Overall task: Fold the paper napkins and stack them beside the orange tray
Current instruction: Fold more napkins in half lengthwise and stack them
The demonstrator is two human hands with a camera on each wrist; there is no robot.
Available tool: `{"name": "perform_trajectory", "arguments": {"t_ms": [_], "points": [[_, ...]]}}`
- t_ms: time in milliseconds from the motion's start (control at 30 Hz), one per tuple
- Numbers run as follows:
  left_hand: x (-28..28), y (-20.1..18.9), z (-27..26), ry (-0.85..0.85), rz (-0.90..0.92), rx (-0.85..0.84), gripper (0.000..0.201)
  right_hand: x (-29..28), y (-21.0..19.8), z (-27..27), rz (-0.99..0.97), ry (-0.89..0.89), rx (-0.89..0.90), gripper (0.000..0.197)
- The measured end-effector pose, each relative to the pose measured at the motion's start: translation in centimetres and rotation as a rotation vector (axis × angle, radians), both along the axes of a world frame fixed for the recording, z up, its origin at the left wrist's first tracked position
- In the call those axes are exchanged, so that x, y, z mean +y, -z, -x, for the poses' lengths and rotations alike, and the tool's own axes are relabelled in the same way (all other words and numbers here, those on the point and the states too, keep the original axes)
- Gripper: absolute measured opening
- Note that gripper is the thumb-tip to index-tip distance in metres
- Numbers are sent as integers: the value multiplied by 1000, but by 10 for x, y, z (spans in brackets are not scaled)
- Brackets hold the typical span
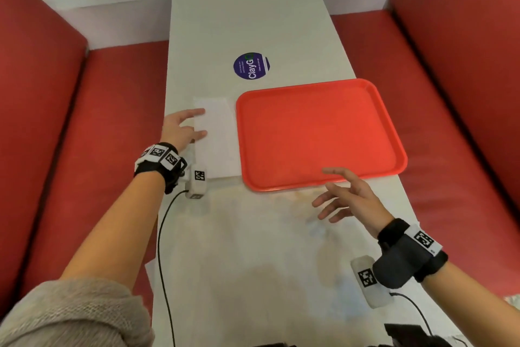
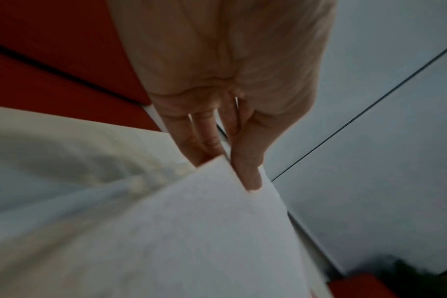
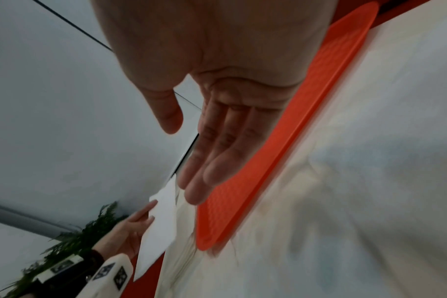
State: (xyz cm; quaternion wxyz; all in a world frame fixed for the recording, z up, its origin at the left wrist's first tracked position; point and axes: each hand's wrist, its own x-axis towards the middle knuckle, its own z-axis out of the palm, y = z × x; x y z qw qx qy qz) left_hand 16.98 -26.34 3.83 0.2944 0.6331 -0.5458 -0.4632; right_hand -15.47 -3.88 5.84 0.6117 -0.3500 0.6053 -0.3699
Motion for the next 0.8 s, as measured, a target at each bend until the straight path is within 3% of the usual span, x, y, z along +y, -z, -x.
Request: {"name": "perform_trajectory", "arguments": {"t_ms": [167,267,367,433,500,600,700,733,800], "points": [[-22,45,-4,50,-77,-133,52,3,1,21,1,125,40,31],[-21,54,-4,-15,-77,-163,48,12,1,32,-4,175,65,28],[-9,51,6,-60,66,-307,43,24,6,45,-15,216,119,21],[12,42,24,-14,219,-481,39,35,13,59,-36,256,213,15],[44,34,53,87,353,-506,34,50,24,73,-70,269,369,12],[111,30,108,318,416,-345,26,75,40,90,-112,155,666,14],[187,38,167,559,288,-234,16,95,47,88,-87,-117,898,16],[210,41,185,620,221,-259,23,101,50,84,-79,-185,902,17],[245,51,212,737,119,-468,58,112,57,73,-88,-282,860,21]]}}
